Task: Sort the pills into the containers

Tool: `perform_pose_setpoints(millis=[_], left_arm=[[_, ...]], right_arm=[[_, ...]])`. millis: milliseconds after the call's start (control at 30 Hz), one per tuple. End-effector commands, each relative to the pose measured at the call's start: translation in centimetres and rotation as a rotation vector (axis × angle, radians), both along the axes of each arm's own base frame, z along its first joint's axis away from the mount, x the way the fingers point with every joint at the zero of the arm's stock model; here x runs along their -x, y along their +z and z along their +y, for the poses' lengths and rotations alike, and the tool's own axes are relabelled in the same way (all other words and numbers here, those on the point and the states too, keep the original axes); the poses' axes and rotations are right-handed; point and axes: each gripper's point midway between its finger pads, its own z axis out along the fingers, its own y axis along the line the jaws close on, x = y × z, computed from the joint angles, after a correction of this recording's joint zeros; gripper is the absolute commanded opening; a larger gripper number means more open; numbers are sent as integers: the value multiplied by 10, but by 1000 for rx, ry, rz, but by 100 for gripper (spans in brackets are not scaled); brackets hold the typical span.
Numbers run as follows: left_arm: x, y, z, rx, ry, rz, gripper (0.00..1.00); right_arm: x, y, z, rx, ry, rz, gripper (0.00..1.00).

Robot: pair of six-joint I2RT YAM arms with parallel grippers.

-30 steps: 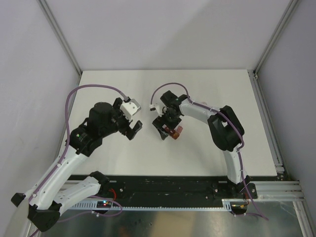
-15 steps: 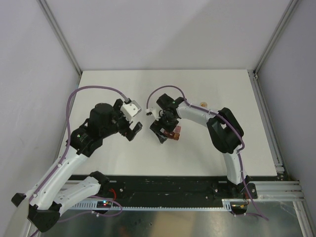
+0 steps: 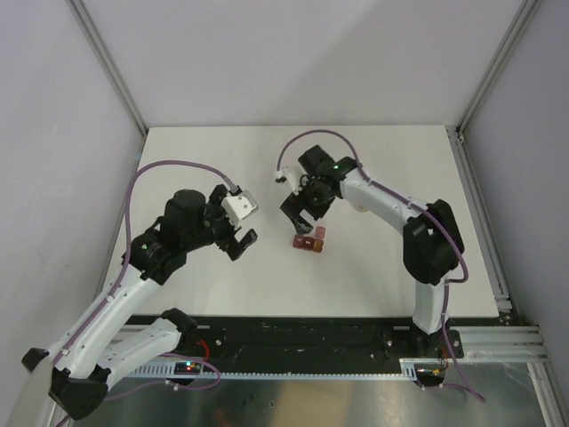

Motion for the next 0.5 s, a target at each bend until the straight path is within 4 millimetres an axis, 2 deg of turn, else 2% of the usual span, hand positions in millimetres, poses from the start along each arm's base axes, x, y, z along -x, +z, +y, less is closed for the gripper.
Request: perform_pose_setpoints(millis=[0,267,467], left_arm=[[0,-1,-10,-1,-80,-16,100],[-17,-13,-27,-52,-152,32,100],[-37,-26,-43,-97,-195,75,100]], right_arm=[[-18,67,-23,-77,-71,-134,100],[-12,120,-78,-127,-186,-264,99],[-1,137,-120,-163,-287,-332,99]])
